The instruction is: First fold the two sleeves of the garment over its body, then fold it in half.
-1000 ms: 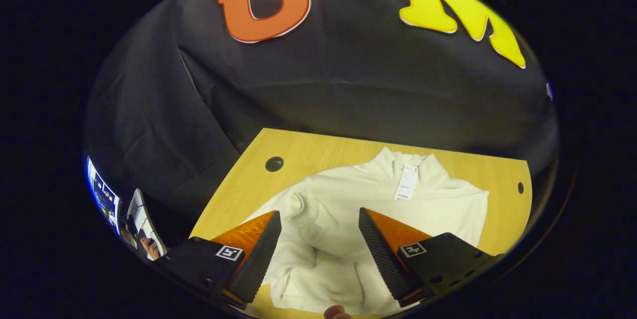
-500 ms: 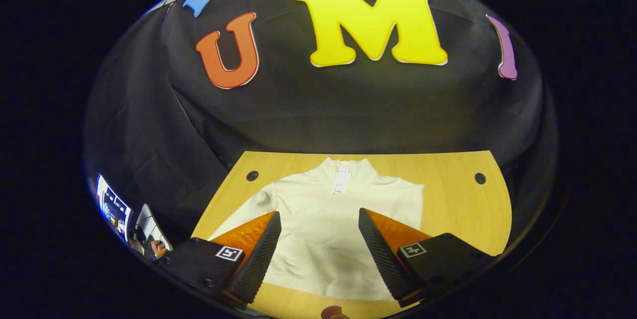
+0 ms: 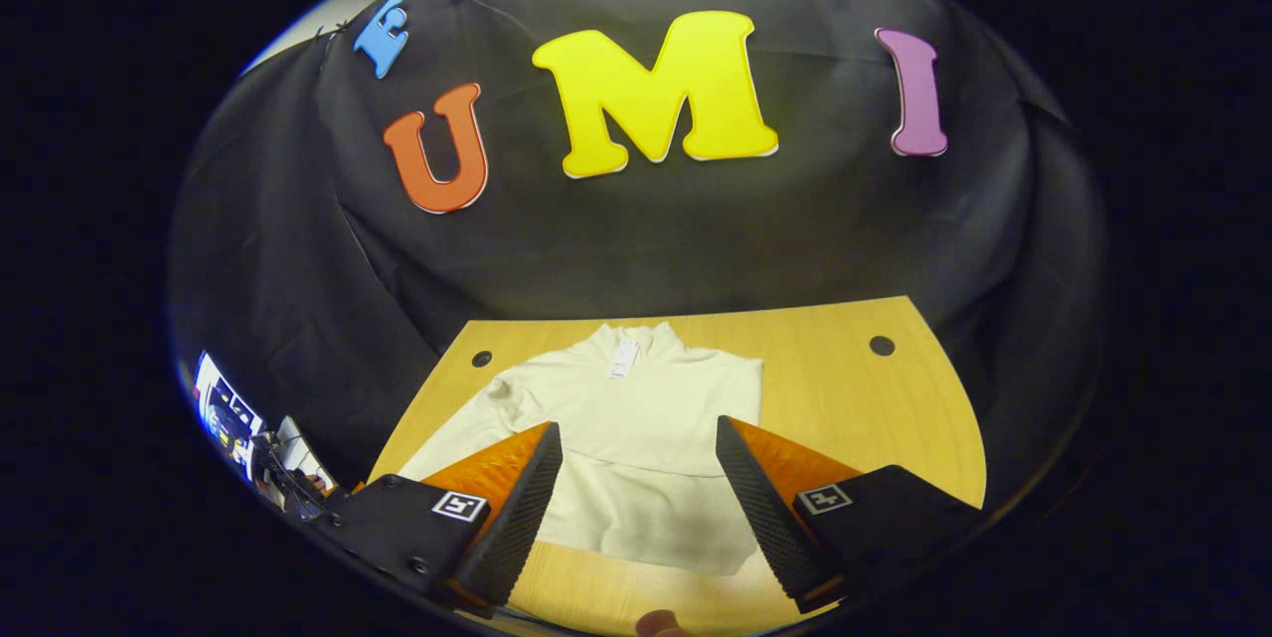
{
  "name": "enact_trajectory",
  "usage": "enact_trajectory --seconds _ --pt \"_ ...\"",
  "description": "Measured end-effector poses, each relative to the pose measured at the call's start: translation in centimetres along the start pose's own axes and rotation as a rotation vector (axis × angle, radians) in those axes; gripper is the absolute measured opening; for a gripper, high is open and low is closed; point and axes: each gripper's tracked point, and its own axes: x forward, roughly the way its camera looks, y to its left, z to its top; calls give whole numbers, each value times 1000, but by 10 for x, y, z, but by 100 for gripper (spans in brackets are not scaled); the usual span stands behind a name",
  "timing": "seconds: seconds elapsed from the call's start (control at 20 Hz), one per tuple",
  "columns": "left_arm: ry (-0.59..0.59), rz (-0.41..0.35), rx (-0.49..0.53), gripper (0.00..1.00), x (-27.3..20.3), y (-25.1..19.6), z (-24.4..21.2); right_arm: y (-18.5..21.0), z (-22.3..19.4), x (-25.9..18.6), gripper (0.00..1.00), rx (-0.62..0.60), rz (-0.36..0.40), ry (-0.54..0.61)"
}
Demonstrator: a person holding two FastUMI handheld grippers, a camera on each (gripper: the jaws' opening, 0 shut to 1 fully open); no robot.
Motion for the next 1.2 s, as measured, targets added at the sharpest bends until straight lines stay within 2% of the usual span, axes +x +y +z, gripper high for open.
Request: enact_trajectory --seconds 0.05,0.15,0.2,0.25,0.45,0.65,0.75,1.0,1.1,1.15,1.2 --pt "31 15 -18 98 3 2 -11 -4 1 -10 97 -19 -7 -29" --pt "104 51 -48 98 3 8 -29 -11 4 -30 97 -41 -27 -94" --pt "133 48 -67 98 4 7 -37 -16 8 -39 93 -43 -44 -143" --pt "161 53 -83 100 6 6 -42 -23 15 -51 97 -56 -67 -203" --pt "258 61 -96 98 12 2 -57 -33 20 -92 97 -137 -123 -356" --pt "370 71 -132 98 18 -4 -77 -34 11 -103 96 -145 -131 -366" --pt "386 63 -155 97 24 -9 -74 -42 7 -102 96 -135 -137 -354" --pt "469 54 -147 94 29 -10 -73 -44 -10 -88 96 -109 -129 -294" --pt "510 32 -158 90 32 -12 -74 -40 -8 -84 96 -95 -114 -293" --pt "537 35 -186 85 32 -11 -76 -40 -6 -82 96 -94 -110 -298" --pt "559 44 -214 84 32 -11 -75 -38 -5 -79 96 -97 -104 -298"
